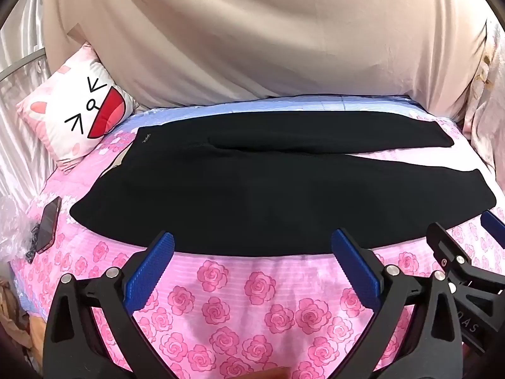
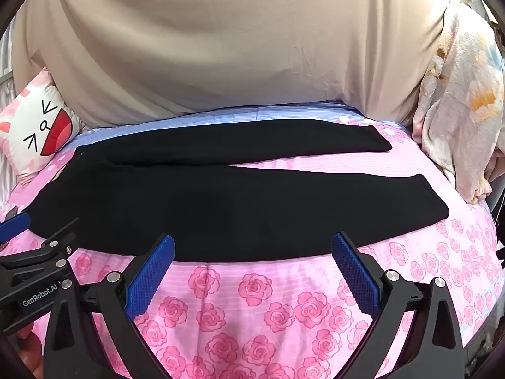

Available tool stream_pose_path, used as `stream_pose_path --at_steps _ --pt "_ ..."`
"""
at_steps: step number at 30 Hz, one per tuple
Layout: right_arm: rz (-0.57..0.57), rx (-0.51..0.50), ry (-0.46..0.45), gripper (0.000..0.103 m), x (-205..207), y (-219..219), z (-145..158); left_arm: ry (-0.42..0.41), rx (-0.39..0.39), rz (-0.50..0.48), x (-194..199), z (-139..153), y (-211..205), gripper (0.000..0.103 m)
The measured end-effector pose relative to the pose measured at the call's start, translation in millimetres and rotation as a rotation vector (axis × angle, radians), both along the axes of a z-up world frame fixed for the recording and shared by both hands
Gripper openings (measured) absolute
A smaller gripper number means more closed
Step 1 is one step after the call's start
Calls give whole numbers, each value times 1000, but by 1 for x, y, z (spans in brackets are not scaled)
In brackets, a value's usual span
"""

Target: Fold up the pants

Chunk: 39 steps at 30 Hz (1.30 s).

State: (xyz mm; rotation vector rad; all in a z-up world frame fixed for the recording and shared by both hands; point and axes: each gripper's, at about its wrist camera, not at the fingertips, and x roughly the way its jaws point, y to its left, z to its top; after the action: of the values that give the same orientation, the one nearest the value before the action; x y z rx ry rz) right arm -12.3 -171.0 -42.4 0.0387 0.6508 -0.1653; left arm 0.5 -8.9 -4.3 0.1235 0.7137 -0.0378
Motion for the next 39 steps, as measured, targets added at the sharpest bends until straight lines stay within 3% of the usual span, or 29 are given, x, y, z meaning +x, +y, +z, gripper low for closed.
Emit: stream_pose_path --at_steps 39 --pt "1 -5 43 98 12 13 -18 52 2 12 12 -21 11 98"
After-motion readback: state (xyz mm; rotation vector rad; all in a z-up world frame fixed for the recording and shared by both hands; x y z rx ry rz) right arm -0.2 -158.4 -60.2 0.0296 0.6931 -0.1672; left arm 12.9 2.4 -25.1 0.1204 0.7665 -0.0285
